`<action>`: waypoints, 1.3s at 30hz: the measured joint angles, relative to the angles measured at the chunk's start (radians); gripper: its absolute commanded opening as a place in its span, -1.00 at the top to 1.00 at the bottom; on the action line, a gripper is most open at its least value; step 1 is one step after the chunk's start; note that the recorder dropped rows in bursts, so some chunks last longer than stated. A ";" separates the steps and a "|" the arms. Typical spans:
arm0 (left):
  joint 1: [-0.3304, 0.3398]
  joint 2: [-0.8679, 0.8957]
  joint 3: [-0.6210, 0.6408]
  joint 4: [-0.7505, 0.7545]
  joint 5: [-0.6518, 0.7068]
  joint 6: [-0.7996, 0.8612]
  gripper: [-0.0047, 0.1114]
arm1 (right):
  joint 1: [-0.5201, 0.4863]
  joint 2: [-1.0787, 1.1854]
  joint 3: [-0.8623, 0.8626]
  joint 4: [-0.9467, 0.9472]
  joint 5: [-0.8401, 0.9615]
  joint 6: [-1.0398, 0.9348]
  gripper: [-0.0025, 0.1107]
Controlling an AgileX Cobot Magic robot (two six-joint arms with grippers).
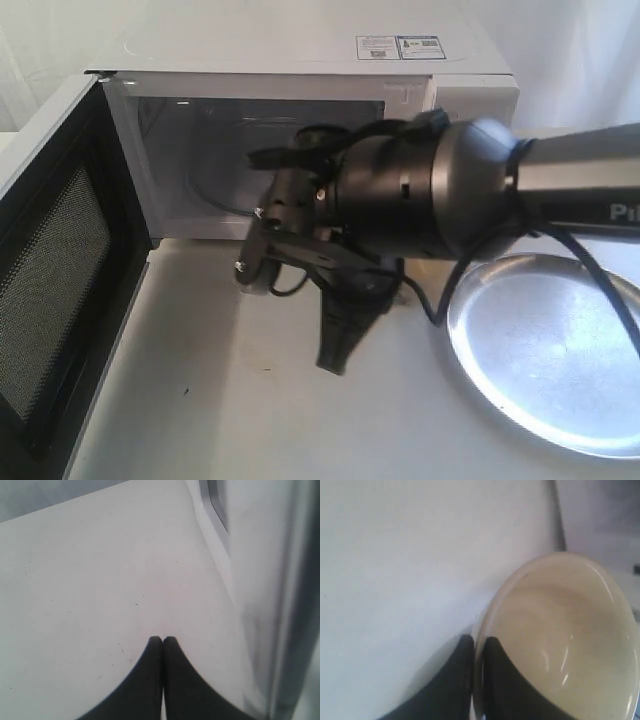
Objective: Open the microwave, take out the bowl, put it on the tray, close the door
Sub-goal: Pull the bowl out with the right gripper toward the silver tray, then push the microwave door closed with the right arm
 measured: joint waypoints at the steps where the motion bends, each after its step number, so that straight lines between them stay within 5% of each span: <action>1: 0.000 0.000 0.000 0.000 0.000 0.000 0.92 | -0.005 0.000 0.025 0.000 0.010 0.013 0.96; 12: 0.000 0.000 0.000 0.000 0.000 0.000 0.92 | -0.123 -0.003 0.258 -0.275 0.059 0.484 0.96; 17: 0.000 0.000 0.000 0.000 0.000 0.000 0.92 | -0.125 -0.003 0.295 -0.290 0.028 0.540 0.92; 27: 0.000 0.000 0.000 0.000 0.000 0.000 0.92 | -0.125 -0.003 0.308 -0.310 -0.018 0.573 0.17; 33: 0.000 0.000 0.000 0.000 0.000 0.000 0.92 | -0.123 -0.013 0.308 -0.386 -0.023 0.610 0.19; 39: 0.000 0.000 0.000 0.000 0.000 0.000 0.92 | -0.050 -0.081 0.263 -0.399 -0.032 0.618 0.48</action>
